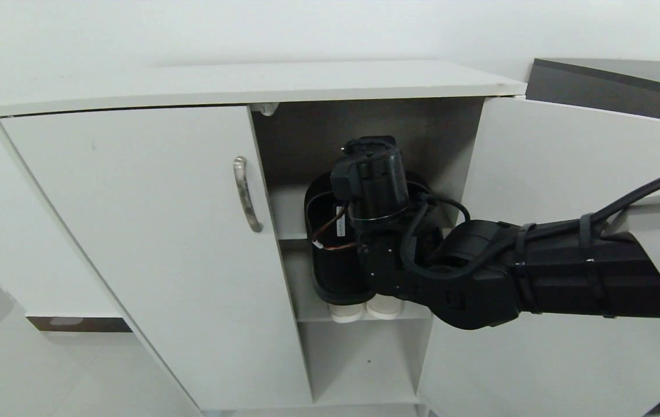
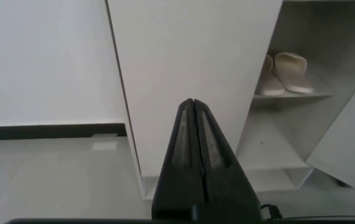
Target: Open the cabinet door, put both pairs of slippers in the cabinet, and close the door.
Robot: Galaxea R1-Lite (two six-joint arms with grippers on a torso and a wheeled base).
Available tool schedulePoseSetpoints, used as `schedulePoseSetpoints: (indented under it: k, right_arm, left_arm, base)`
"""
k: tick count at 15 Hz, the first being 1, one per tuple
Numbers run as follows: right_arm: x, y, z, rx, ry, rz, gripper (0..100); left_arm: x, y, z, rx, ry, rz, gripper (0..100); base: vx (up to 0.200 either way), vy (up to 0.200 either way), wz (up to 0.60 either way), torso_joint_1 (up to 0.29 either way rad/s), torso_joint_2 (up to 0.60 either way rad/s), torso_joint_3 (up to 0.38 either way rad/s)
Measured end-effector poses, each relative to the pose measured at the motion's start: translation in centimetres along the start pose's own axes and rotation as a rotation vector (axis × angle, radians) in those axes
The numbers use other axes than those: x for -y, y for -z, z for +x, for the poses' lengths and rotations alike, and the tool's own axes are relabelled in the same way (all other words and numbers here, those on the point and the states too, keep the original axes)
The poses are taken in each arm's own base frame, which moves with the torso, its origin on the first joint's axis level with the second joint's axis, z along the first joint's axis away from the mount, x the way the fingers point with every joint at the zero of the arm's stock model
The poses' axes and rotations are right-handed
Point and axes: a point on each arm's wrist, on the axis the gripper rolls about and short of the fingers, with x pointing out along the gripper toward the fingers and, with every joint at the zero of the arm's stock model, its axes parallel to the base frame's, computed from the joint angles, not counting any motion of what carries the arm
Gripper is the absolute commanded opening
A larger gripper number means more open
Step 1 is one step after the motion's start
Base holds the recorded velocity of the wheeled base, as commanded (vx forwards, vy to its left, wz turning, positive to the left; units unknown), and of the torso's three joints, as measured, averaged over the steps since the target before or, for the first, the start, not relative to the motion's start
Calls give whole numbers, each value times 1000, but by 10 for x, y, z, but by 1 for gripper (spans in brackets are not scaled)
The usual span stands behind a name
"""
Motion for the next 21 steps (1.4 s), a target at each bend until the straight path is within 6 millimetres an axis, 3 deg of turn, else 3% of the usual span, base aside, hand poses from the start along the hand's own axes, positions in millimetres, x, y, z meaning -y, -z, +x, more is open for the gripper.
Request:
schedulePoseSetpoints:
  k: [2, 11, 15, 21]
  right_arm:
    - [-1, -2, 5, 7, 6, -11, 0]
    - [-1, -7, 48, 4, 57, -18, 0]
    - [-1, 8, 67, -14, 68, -28, 0]
    - [-2, 18, 73, -34, 75, -46, 0]
  left_arm:
    - [0, 0, 0, 0, 1, 0, 0]
    - [0, 0, 0, 0, 2, -4, 0]
    - [0, 0, 0, 0, 3, -4, 0]
    - [0, 0, 0, 0, 1, -4, 0]
  base:
    - [200, 0, 0, 5, 7, -7]
    - [0, 0, 0, 0, 0, 0]
    - [0, 0, 0, 0, 0, 0]
    - [0, 0, 0, 0, 0, 0]
